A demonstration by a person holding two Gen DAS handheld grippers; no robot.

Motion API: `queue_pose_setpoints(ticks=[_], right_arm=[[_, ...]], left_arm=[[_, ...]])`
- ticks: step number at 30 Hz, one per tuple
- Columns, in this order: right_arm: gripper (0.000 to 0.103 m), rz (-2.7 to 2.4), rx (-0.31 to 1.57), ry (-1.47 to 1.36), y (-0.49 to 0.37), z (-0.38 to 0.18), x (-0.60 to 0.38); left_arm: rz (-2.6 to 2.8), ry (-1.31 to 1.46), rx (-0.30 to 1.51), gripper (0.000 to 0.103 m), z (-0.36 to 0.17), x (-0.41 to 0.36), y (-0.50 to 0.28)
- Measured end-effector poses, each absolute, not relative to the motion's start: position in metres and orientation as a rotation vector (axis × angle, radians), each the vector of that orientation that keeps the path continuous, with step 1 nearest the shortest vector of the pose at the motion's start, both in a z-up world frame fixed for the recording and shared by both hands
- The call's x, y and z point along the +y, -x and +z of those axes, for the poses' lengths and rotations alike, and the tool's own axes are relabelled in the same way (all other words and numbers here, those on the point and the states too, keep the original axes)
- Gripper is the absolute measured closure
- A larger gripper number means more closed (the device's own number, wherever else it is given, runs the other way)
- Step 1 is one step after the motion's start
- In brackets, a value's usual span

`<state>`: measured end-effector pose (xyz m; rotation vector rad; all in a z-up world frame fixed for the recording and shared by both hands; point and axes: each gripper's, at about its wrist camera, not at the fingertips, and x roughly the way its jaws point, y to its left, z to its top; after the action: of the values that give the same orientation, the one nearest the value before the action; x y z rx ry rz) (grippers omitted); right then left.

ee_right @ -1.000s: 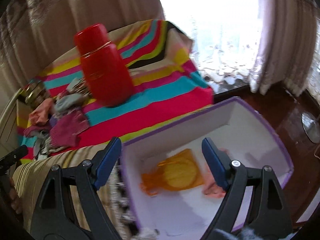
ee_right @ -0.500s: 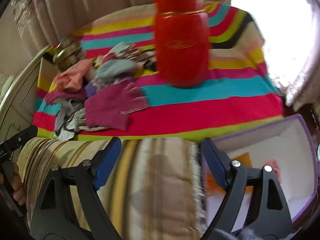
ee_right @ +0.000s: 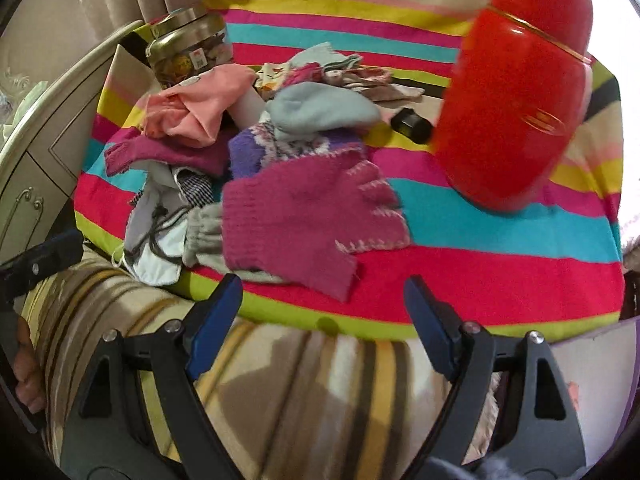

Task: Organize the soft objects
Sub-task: 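Grasp the pink towel with the left tool while the right tool grasps the pink glove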

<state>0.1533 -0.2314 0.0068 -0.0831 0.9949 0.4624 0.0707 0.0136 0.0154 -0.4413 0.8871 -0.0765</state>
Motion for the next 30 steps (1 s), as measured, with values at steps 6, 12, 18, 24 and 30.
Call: queue_pose_setpoints(ticks=[6, 12, 18, 24, 30], right_arm=[[0.018, 0.488, 1.046, 0.021, -0.181, -0.001, -0.208], [0.018, 0.488, 1.073, 0.044, -0.207, -0.012, -0.179], [0.036, 0.492, 1.110, 0.005, -0.228, -0.028, -0.173], [0.086, 0.501, 1.124, -0.053, -0.235, -0.037, -0.181], [0.093, 0.497, 1.073, -0.087, -0.227, -0.032, -0.197]], left_arm=[[-0.084, 0.461, 0.887, 0.023, 0.013, 0.018, -0.074], [-0.094, 0.486, 0.888, 0.023, 0.008, 0.022, -0.076], [-0.093, 0.505, 0.872, 0.023, 0.008, 0.028, -0.077], [-0.054, 0.437, 0.825, 0.024, 0.021, 0.030, -0.084], [-0.008, 0.331, 0.792, 0.024, 0.033, 0.027, -0.109]])
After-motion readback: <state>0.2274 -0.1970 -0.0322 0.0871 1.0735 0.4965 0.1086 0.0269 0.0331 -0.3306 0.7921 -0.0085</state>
